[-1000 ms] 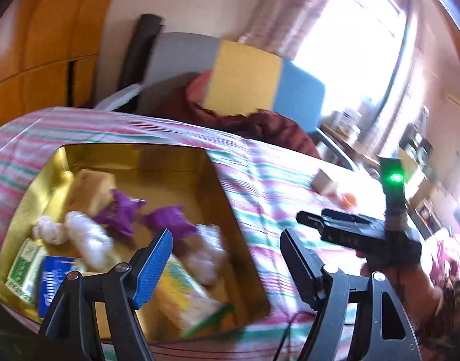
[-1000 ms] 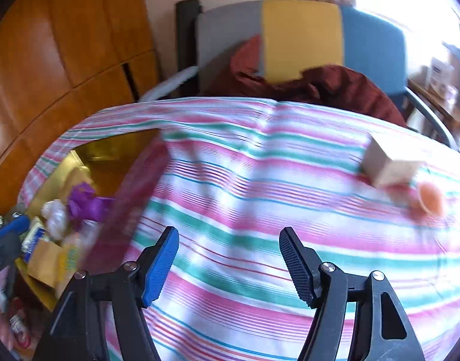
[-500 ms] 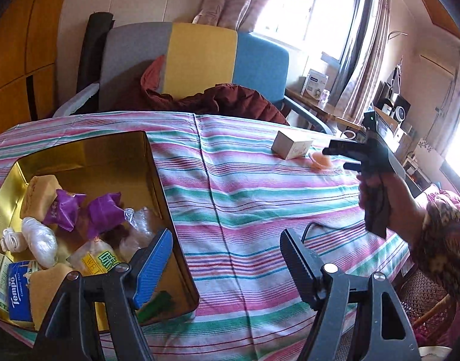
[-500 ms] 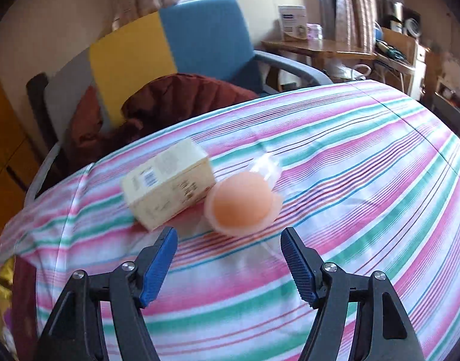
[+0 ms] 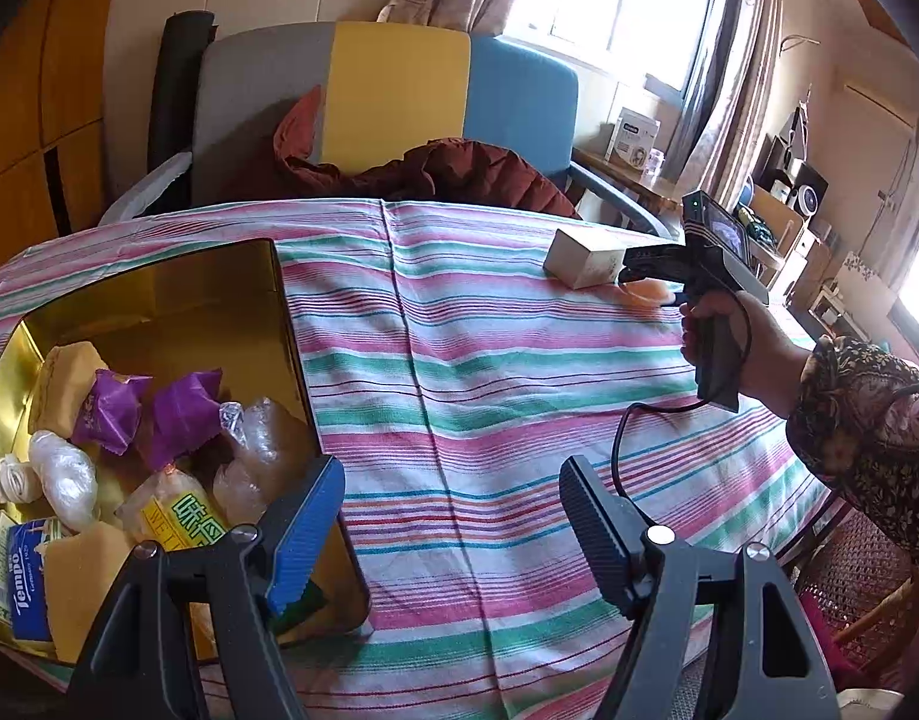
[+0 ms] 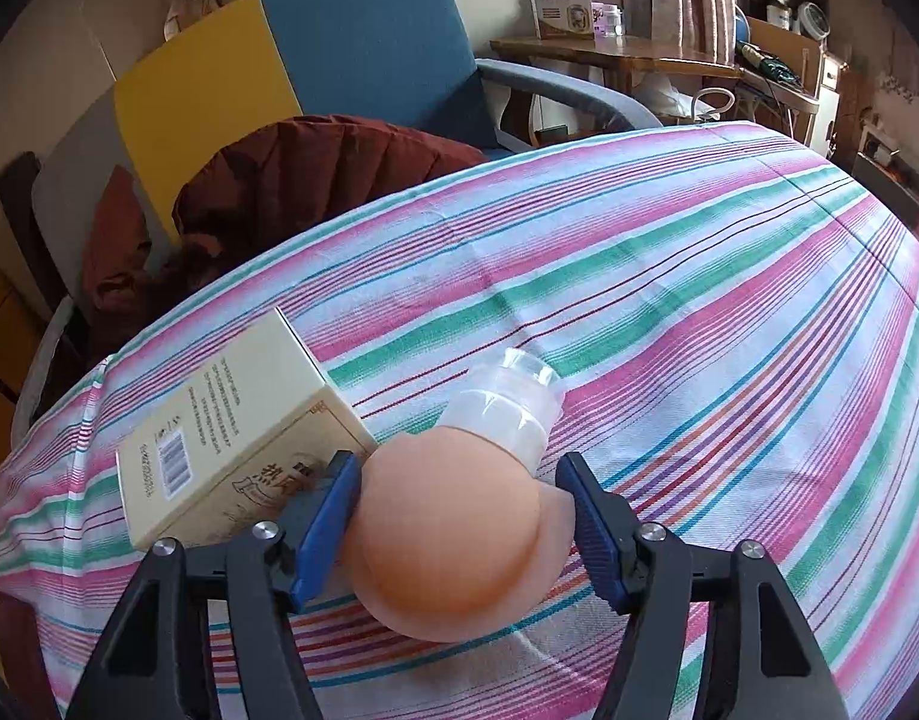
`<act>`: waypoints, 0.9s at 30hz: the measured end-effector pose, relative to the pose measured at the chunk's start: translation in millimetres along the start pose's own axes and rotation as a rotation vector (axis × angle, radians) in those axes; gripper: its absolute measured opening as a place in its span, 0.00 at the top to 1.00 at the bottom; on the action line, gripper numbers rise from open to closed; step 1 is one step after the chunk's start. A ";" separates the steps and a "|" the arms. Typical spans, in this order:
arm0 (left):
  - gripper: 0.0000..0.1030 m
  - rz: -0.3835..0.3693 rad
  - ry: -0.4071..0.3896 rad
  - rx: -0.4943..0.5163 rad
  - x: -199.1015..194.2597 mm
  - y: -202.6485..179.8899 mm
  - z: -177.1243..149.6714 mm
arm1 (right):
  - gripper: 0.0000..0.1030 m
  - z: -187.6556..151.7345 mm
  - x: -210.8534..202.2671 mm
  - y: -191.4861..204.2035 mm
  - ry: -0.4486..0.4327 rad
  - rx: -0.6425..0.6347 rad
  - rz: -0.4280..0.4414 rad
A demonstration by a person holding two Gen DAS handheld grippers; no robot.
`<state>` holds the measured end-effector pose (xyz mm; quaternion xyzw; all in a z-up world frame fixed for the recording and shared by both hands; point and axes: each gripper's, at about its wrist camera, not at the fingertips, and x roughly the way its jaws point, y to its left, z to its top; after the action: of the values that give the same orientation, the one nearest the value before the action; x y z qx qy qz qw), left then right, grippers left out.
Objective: Organize objects
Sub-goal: 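Move the right tool to the peach silicone item and grasp it, then grasp the cream box with the left tool while the right holds the peach item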
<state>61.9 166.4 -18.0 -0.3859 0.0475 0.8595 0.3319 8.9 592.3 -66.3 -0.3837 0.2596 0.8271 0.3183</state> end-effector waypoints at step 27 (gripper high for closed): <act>0.23 -0.078 0.106 0.241 125.6 -101.2 103.0 | 0.50 -45.5 -37.0 -44.7 -0.142 0.077 0.078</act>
<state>-2.3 346.7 -15.8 -0.3898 0.1529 0.8122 0.4062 81.4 579.2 -70.9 -0.3012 0.2830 0.8533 0.3179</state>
